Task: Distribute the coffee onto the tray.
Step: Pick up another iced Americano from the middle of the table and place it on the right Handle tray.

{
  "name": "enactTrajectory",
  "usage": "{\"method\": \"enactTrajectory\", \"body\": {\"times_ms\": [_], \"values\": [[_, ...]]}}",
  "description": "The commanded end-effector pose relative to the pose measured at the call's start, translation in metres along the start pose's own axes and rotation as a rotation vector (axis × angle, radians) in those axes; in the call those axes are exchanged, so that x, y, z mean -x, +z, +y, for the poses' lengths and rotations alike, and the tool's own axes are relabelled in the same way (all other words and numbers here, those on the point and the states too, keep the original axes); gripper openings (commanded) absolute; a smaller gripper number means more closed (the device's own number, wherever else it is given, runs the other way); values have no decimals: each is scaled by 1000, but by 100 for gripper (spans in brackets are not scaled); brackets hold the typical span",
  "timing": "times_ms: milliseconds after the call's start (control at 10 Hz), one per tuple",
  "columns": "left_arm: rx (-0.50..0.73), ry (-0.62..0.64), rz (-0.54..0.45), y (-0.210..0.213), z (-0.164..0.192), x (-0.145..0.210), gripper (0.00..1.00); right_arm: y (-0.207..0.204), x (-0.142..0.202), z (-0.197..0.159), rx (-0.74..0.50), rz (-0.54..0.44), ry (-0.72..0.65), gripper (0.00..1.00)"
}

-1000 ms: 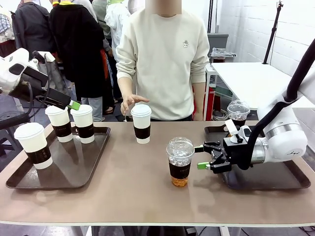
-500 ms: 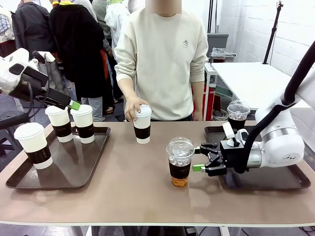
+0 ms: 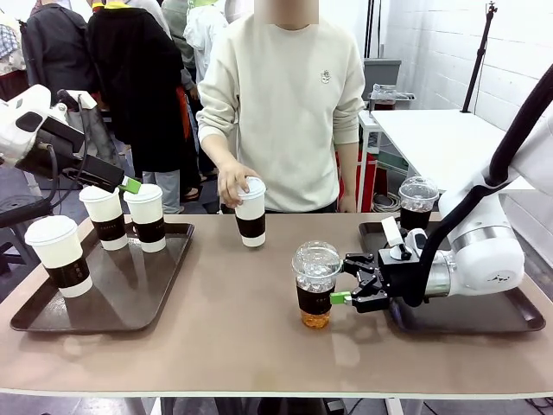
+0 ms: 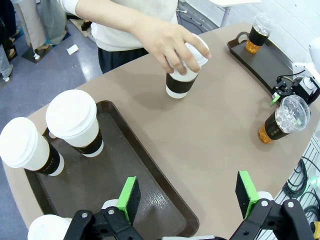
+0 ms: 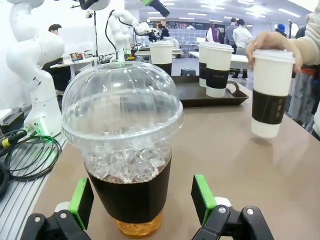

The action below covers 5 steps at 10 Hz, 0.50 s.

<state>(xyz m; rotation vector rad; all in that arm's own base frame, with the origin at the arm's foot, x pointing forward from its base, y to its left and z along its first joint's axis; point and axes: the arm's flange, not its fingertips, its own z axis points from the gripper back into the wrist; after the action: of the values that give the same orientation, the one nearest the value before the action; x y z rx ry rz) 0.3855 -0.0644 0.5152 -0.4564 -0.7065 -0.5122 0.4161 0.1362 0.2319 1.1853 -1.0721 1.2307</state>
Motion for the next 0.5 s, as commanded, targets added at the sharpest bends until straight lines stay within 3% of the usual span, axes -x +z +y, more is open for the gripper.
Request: {"method": "enactTrajectory", "body": {"times_ms": [0, 400], "values": [[15, 6, -5, -1, 2, 0, 100, -7, 4, 8, 2, 10, 18, 100], [15, 6, -5, -1, 2, 0, 100, -18, 4, 9, -28, -1, 16, 100]]}}
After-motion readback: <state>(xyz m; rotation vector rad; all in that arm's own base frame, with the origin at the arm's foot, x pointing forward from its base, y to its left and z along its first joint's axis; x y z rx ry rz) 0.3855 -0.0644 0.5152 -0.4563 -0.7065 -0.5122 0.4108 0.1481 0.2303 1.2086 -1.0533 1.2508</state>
